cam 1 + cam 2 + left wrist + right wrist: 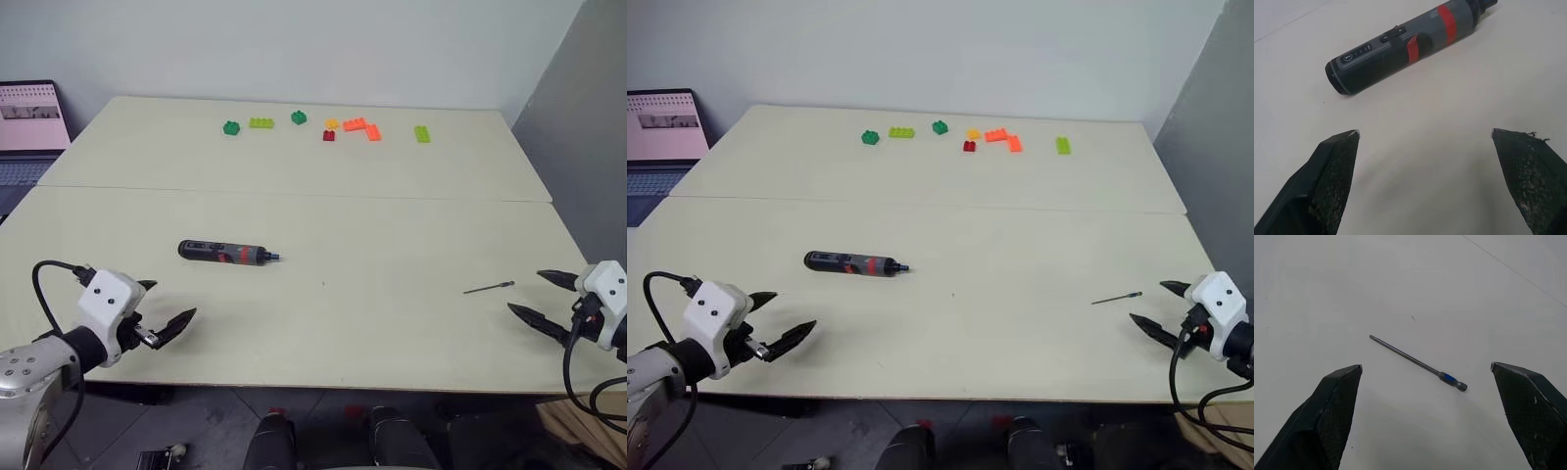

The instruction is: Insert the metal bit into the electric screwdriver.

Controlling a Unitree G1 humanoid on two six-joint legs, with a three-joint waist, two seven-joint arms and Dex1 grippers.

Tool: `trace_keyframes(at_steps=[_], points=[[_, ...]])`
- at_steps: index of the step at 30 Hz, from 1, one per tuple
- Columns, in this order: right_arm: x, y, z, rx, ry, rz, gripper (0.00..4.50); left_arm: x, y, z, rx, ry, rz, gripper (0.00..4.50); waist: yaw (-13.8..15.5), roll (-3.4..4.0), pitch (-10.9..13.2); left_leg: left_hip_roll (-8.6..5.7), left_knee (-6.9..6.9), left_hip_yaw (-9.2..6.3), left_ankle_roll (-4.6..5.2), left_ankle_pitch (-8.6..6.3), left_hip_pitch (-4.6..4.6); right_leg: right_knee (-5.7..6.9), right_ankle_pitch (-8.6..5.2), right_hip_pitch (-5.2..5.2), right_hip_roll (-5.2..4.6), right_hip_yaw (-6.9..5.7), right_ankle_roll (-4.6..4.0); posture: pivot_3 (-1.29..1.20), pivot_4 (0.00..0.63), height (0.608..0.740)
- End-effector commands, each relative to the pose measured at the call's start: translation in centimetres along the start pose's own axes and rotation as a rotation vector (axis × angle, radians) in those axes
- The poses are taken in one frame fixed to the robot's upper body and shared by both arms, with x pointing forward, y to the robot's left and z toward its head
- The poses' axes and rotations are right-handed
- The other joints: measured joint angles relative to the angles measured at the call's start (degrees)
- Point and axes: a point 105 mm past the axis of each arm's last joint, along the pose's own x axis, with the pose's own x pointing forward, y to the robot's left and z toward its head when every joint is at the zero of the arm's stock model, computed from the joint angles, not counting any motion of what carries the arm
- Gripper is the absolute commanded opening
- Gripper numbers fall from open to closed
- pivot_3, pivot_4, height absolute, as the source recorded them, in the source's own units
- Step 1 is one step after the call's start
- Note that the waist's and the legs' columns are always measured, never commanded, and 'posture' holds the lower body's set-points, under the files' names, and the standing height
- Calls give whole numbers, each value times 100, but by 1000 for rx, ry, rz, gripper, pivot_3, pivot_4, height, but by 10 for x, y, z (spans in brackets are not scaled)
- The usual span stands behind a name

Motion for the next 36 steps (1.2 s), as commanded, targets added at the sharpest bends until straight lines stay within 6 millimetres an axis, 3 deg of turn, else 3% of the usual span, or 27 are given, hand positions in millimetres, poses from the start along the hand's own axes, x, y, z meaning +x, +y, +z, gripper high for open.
trace_keyframes(at_steps=[1,15,22,30,36], points=[[-5,-6,8,-30,-25,-27,4438,1,0,11,32,-38,-14,4500,1,0,0,0,0,0,0,0,0,0,0,0,0,0,0,0,150,740],[-5,-4,7,-26,-34,-28,4438,-2,-2,16,37,-64,-59,4500,10,0,0,3,0,10,0,0,0,0,1,-4,0,5,1,0,150,740],[-2,0,11,-55,-37,0,4438,0,12,32,111,-92,-64,4500,17,0,0,7,0,14,0,0,0,2,1,-9,2,7,1,0,150,740],[4,21,42,-115,-92,120,4438,15,19,73,326,-85,-224,4500,21,5,4,10,-1,20,0,0,-2,2,2,-14,4,8,3,0,150,740],[9,55,83,-148,-172,300,4438,33,15,92,526,-10,-421,4500,27,14,9,17,-6,24,0,0,-6,1,6,-19,11,8,11,0,150,740]])
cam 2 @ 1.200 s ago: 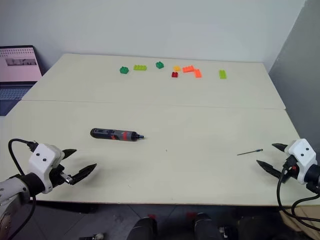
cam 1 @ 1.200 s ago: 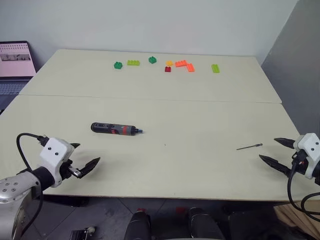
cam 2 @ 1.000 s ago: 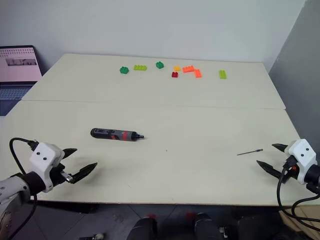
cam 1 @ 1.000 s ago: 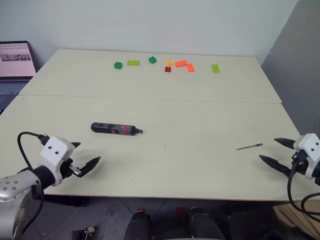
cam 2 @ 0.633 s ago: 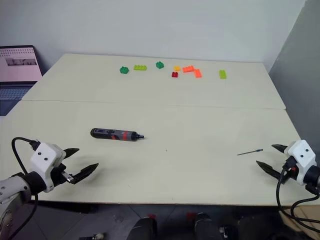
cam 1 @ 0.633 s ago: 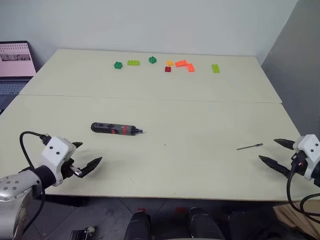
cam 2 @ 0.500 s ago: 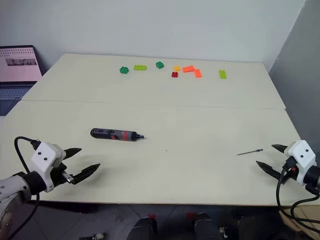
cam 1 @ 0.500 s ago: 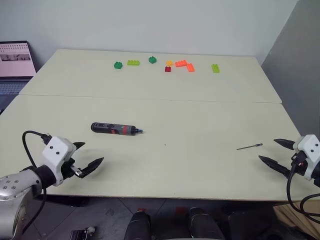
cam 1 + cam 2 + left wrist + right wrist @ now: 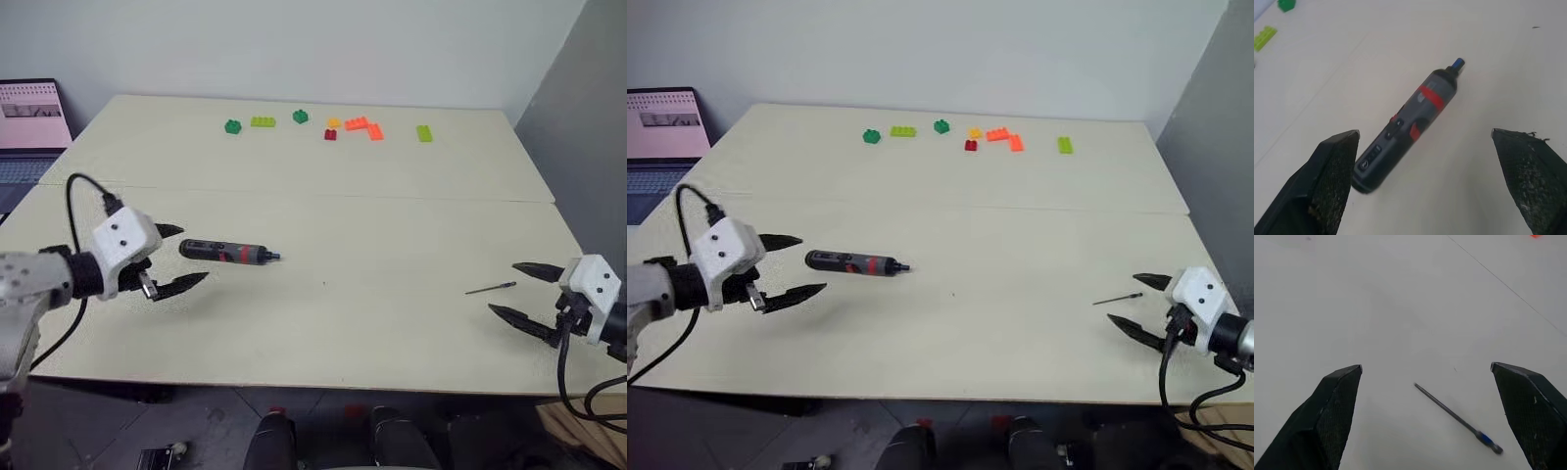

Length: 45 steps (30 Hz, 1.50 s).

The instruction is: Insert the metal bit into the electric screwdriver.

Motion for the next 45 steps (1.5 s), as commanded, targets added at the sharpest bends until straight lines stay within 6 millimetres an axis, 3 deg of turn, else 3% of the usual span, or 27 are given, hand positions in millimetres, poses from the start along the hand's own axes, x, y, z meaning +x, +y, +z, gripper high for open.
trace_keyframes(at_steps=[1,6,15,25,33,45], points=[[7,16,40,-51,-88,118,4438,10,5,11,124,42,-133,4500,2,4,4,0,0,0,0,0,0,2,10,0,1,-1,19,0,150,740],[14,26,75,-34,-223,182,4438,31,2,10,229,103,-324,4500,4,8,6,3,1,0,0,0,-5,0,14,-4,6,0,25,0,150,740],[24,47,82,-34,-230,301,4438,78,17,15,362,193,-418,4500,63,5,7,4,8,-9,1,0,-21,2,17,-7,15,-3,28,0,150,740],[34,53,88,-52,-259,334,4438,102,28,18,413,314,-474,4500,51,5,7,5,11,-27,2,1,-53,8,33,-36,24,-12,5,0,150,740],[35,54,90,-57,-275,344,4438,119,26,19,432,350,-497,4500,53,5,7,5,15,-41,2,1,-71,10,34,-43,25,-23,4,0,150,740],[36,52,93,-83,-287,347,4438,125,22,6,418,383,-521,4500,49,5,7,5,19,-56,4,3,-73,28,35,-45,30,-34,4,0,150,740]])
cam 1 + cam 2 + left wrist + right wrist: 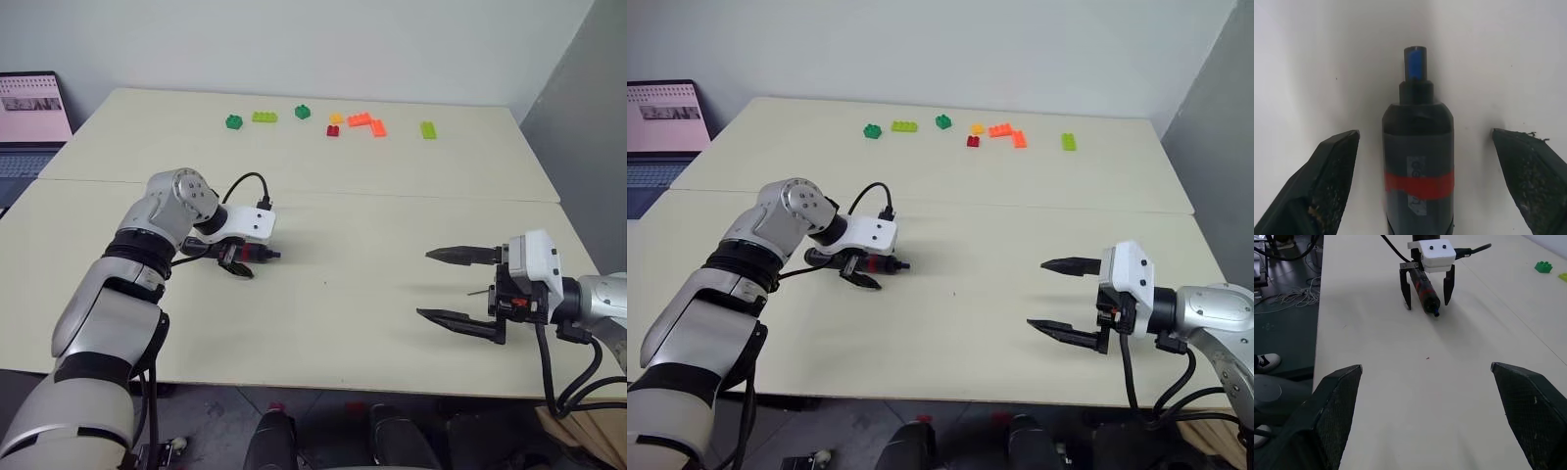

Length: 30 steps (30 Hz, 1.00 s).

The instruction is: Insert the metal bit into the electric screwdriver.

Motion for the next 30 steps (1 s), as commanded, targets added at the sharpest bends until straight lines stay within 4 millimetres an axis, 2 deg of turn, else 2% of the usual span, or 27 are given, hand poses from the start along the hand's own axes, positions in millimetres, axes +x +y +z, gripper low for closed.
trace_keyframes(at_steps=[1,7,27,28,30], points=[[0,-1,8,-43,-25,8,4438,-5,5,-3,16,29,25,4500,-3,0,0,-1,3,0,0,0,2,12,0,-1,0,1,0,0,150,740],[1,-2,11,-58,-46,9,4438,-2,4,-6,7,36,22,4500,-34,0,0,1,10,-2,13,8,16,63,-4,-13,11,5,4,0,150,740],[2,-2,9,-56,-34,29,4438,-2,6,-12,7,89,14,4500,-47,0,0,6,9,-4,28,19,22,69,-3,-13,20,9,3,0,150,740],[1,-2,9,-57,-32,31,4500,-2,6,-12,4,86,13,4144,-47,0,0,6,9,-4,28,19,22,69,-3,-13,20,9,3,0,150,740],[1,-3,9,-58,-29,34,4500,0,5,-11,2,83,9,3835,-46,1,-1,6,9,-4,28,19,23,70,-3,-13,20,9,3,0,150,740]])
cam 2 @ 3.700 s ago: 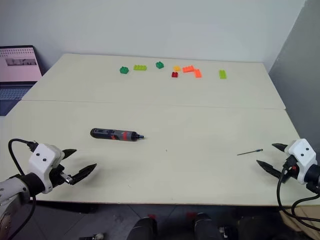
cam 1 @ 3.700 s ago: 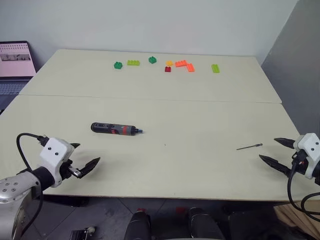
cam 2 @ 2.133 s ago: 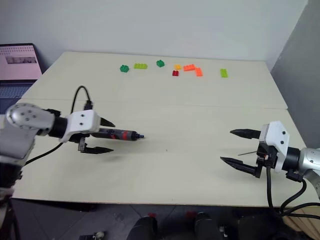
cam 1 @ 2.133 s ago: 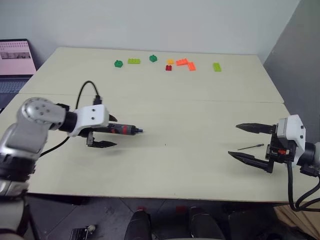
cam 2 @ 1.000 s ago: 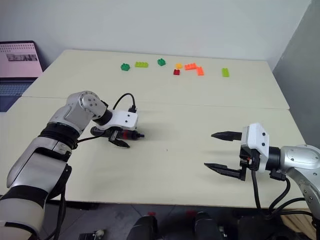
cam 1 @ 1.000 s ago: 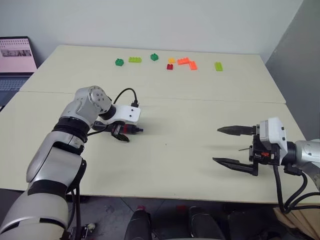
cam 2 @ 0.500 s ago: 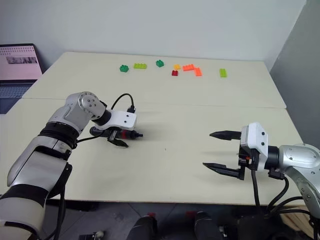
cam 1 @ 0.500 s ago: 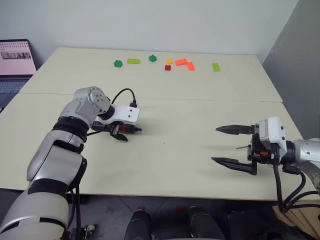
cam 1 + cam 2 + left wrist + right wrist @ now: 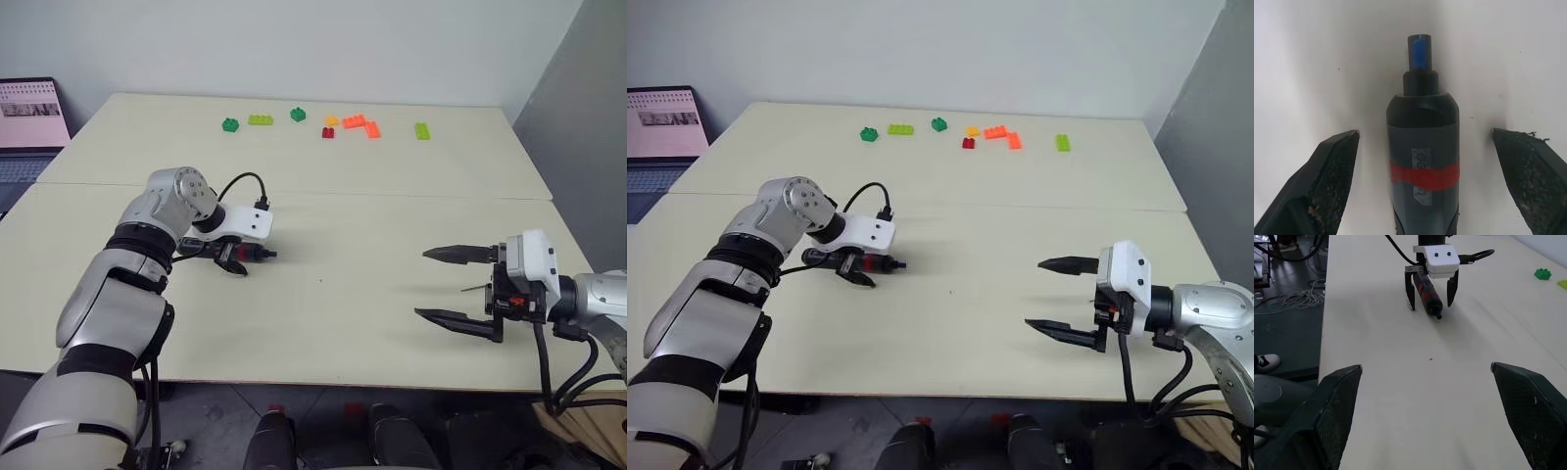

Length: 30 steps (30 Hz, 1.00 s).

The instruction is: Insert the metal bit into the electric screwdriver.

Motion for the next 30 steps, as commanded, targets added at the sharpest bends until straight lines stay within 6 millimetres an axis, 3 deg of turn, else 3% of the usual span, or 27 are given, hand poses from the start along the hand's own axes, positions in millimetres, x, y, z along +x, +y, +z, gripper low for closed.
trace_keyframes(at_steps=[1,10,18,25,30], points=[[-1,-2,10,-46,-13,14,4500,1,2,0,3,17,9,3526,1,0,0,0,0,0,1,1,1,2,0,0,0,-1,1,0,150,740],[-1,-4,10,-52,-4,27,4500,11,3,14,33,-5,-9,1649,45,3,-2,-2,1,-1,7,5,9,0,-11,15,0,0,19,0,150,740],[-2,-2,12,-55,-1,22,4500,4,9,27,68,-94,39,1651,69,4,-2,-2,1,-1,7,5,15,-1,-11,22,0,-1,20,0,150,740],[-4,-4,15,-44,-9,-23,4500,-39,40,80,-69,-491,215,1651,157,2,0,-1,6,-7,6,6,-14,-2,3,0,-1,-8,-5,0,150,740],[-4,-8,19,-49,-23,-51,4500,-51,44,108,-162,-706,257,1650,140,2,0,0,13,-15,6,6,-41,-1,4,-21,-1,-17,-6,0,150,740]])
